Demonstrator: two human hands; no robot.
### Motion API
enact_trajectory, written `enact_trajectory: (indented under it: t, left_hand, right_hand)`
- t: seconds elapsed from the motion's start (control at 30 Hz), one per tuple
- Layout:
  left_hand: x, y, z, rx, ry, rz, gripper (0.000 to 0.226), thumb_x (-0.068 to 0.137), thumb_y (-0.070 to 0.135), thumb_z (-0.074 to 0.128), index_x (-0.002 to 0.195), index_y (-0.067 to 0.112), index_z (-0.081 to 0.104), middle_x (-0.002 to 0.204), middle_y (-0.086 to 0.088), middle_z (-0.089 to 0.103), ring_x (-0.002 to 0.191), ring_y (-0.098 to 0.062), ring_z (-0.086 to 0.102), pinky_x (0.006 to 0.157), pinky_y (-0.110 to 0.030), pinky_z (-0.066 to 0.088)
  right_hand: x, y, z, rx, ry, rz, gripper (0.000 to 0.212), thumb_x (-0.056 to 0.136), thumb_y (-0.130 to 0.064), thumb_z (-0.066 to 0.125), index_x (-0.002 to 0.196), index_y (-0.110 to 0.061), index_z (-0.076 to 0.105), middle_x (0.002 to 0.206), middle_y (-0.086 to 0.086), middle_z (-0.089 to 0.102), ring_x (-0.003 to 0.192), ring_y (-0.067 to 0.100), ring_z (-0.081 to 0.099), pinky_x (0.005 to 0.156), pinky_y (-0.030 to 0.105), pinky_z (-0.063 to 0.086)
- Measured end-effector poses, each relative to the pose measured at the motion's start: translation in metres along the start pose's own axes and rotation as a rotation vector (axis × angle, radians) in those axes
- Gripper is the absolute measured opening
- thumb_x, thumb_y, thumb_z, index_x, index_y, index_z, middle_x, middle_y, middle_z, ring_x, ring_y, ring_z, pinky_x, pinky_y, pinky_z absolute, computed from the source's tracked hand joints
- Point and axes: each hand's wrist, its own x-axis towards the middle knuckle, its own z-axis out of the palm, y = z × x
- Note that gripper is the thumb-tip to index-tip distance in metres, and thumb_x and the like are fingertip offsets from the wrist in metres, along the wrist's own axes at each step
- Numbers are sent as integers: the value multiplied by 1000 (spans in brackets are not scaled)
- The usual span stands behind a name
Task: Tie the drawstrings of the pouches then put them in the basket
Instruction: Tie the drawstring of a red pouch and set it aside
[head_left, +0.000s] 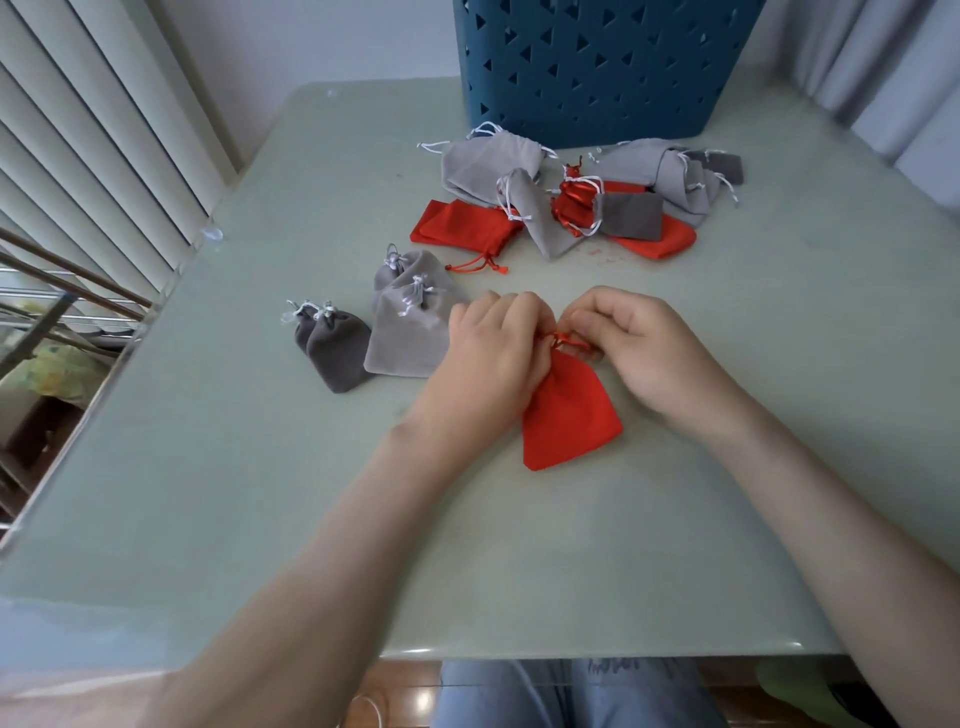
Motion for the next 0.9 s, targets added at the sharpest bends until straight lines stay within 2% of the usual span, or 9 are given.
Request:
enact_trajectory:
  t: [0.07, 0.17, 0.27, 0.33, 0.43, 0.53, 0.63, 0.77, 0.9]
  left_hand:
    - [1, 3, -4, -56, 62, 40, 14, 88, 19, 49, 86, 7, 57, 77, -4, 59, 72, -22, 49, 68, -39, 32]
    - [0, 5, -4, -101, 134, 81, 5, 89, 17, 51, 92, 17, 47, 78, -3, 58, 74, -19, 45, 67, -36, 33]
    - [-2, 3, -4, -98, 168, 90, 11, 89, 15, 53, 88, 20, 44, 75, -5, 57, 73, -22, 47, 66, -39, 34]
    - [-2, 4, -4, -104, 176, 72, 11, 89, 16, 54, 88, 20, 44, 75, -5, 58, 74, -21, 46, 66, -39, 35]
    - [-3, 5, -3, -105, 199, 39, 9, 88, 15, 54, 88, 20, 46, 73, -4, 58, 74, -19, 45, 67, -38, 34]
    - [-2, 8, -4, -118, 208, 13, 2, 87, 15, 55, 87, 15, 57, 73, -3, 59, 73, -17, 46, 67, -39, 34]
    - [-1, 10, -6, -118, 201, -32, 15, 88, 16, 54, 83, 6, 65, 72, -1, 61, 72, -15, 46, 69, -39, 34]
    - [-2, 9, -5, -80, 207, -42, 20, 89, 18, 53, 80, 4, 63, 68, -1, 60, 70, -14, 44, 69, -36, 31]
    - [-1, 1, -3, 54, 228, -68, 30, 93, 23, 47, 76, 4, 62, 70, -2, 64, 69, -17, 44, 69, -34, 30]
  right_hand:
    - [-1, -2, -3, 190, -55, 19, 23, 96, -1, 46, 87, -16, 62, 78, 8, 59, 66, 4, 53, 66, 18, 41]
    - [-1, 0, -3, 200, -115, -38, 23, 93, -2, 51, 88, -20, 64, 80, 14, 59, 71, 10, 52, 65, 22, 38]
    - [-2, -4, -2, 123, -53, -126, 32, 89, 9, 51, 84, -20, 64, 73, -3, 63, 66, -4, 55, 66, 9, 41]
    - [-2, -5, -3, 102, -18, -164, 34, 86, 11, 54, 83, -21, 65, 71, -13, 66, 68, -8, 57, 67, 7, 42]
    - [-2, -3, -3, 84, 19, -203, 37, 85, 11, 55, 84, -25, 65, 71, -15, 67, 69, -5, 58, 67, 8, 41]
    - [-3, -3, -2, 94, 43, -218, 36, 86, 10, 56, 82, -25, 64, 69, -18, 67, 67, -5, 57, 65, 8, 41]
    - [-4, -5, -3, 98, 56, -232, 33, 87, 7, 56, 80, -24, 61, 67, -18, 64, 65, -6, 55, 64, 8, 40]
    - [-5, -8, 0, 98, 73, -239, 27, 90, 1, 57, 79, -24, 59, 68, -11, 60, 64, -5, 54, 64, 9, 40]
    - [-4, -6, -1, 50, 114, -205, 17, 91, -6, 59, 78, -18, 60, 68, -11, 56, 62, -3, 49, 62, 11, 38]
